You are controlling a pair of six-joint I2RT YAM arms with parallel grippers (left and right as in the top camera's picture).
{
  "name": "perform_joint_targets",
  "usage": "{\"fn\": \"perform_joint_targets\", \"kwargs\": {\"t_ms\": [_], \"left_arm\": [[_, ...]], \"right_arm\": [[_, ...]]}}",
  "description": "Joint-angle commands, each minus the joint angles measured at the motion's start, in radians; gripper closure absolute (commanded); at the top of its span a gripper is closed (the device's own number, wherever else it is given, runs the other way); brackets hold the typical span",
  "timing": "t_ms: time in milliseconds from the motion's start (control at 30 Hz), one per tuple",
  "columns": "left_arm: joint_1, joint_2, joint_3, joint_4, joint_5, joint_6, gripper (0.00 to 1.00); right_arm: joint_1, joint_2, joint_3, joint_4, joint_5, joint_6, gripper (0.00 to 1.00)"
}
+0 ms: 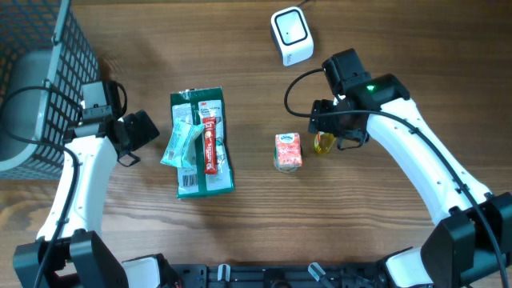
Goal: Scan the item barcode
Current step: 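Lower the right gripper and grasp the oil bottle by its neck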
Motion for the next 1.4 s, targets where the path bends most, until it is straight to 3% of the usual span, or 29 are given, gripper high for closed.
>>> {"fn": "perform_joint_targets", "kwargs": {"t_ms": [0, 700, 867, 1000, 1167, 1267, 1367], "left_arm": [[0.005, -0.016, 0.016, 0.002, 0.005, 0.001, 0.0], [0.005, -0.016, 0.016, 0.002, 0.005, 0.002, 0.0], [0.005, -0.016, 0.016, 0.002, 0.005, 0.001, 0.0], [0.005, -0.016, 0.016, 0.002, 0.005, 0.001, 0.0], [0.005, -0.016, 0.016, 0.002, 0.005, 0.002, 0.0], [0.005, -0.016, 0.016, 0.002, 0.005, 0.001, 0.0], [0.005, -0.016, 0.016, 0.002, 0.005, 0.001, 0.0]], "right_arm": [[0.005, 0.01, -0.03, 0.017, 0.024, 0.014, 0.2], [0.005, 0.01, -0.077, 0.077, 0.024, 0.014, 0.26], [0.005, 0.01, -0.077, 0.103, 0.024, 0.041, 0.45], [0.005, 0.01, -0.077, 0.105, 0.024, 0.04, 0.53], [0.005, 0.01, -0.077, 0.102, 0.024, 0.037, 0.52], [0.005, 0.01, -0.077, 0.102, 0.024, 0.037, 0.43], [0.005, 0.01, -0.077, 0.103, 0.024, 0.035, 0.41]]}}
